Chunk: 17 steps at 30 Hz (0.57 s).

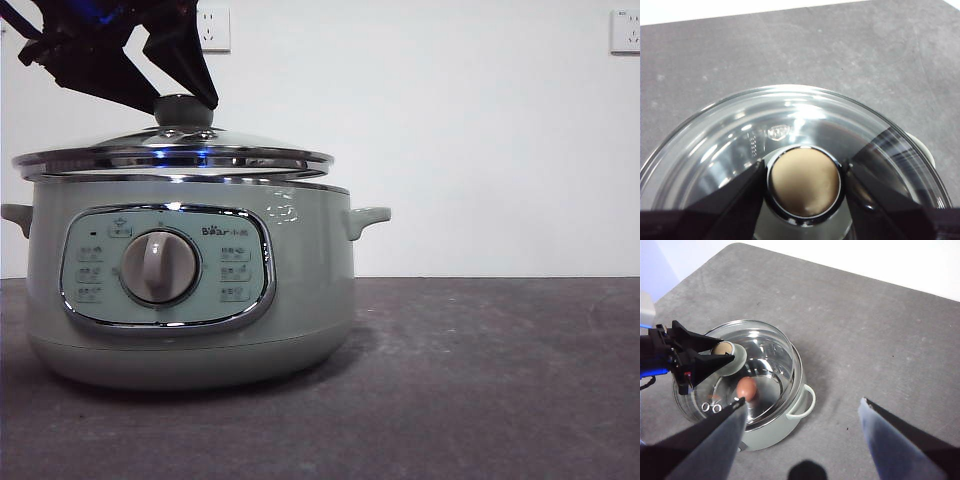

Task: Pick up the egg,open the lid,put the egg in the pot,close the lid

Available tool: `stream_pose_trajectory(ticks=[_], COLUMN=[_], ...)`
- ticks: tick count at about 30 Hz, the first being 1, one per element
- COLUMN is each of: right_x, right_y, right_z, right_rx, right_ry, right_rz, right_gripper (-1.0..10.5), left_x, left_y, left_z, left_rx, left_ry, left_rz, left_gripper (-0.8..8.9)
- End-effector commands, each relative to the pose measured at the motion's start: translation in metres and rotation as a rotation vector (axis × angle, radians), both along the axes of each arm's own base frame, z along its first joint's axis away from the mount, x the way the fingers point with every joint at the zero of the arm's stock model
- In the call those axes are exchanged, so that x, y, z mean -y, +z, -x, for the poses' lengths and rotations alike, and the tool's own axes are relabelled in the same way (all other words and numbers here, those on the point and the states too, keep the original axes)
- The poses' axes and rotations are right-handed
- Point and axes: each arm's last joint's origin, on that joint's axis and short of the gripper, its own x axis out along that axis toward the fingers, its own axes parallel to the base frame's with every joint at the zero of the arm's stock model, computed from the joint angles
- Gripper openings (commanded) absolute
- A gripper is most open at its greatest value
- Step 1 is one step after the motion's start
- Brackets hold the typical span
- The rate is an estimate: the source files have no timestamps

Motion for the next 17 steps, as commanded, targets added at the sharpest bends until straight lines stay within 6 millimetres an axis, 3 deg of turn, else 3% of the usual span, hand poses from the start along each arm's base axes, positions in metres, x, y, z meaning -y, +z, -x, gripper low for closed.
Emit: stream_pose_trajectory(ticks=[1,17], right_x=[0.000,0.000], right_y=[0.001,0.001], right_z=[0.000,0.000], right_rx=[0.002,0.003], right_ry=[-0.006,-0.008], right_rz=[-0.012,-0.015], right_gripper=[3.8,3.8], left_x=[0.003,0.012], left_y=[0.008,-0.012], left_z=[-0.004,-0.008], left_rx=[0.064,-0.057], left_ry=[0.003,-0.036], left_rz=[0.049,0.004], left_gripper=[-0.09,-0.09])
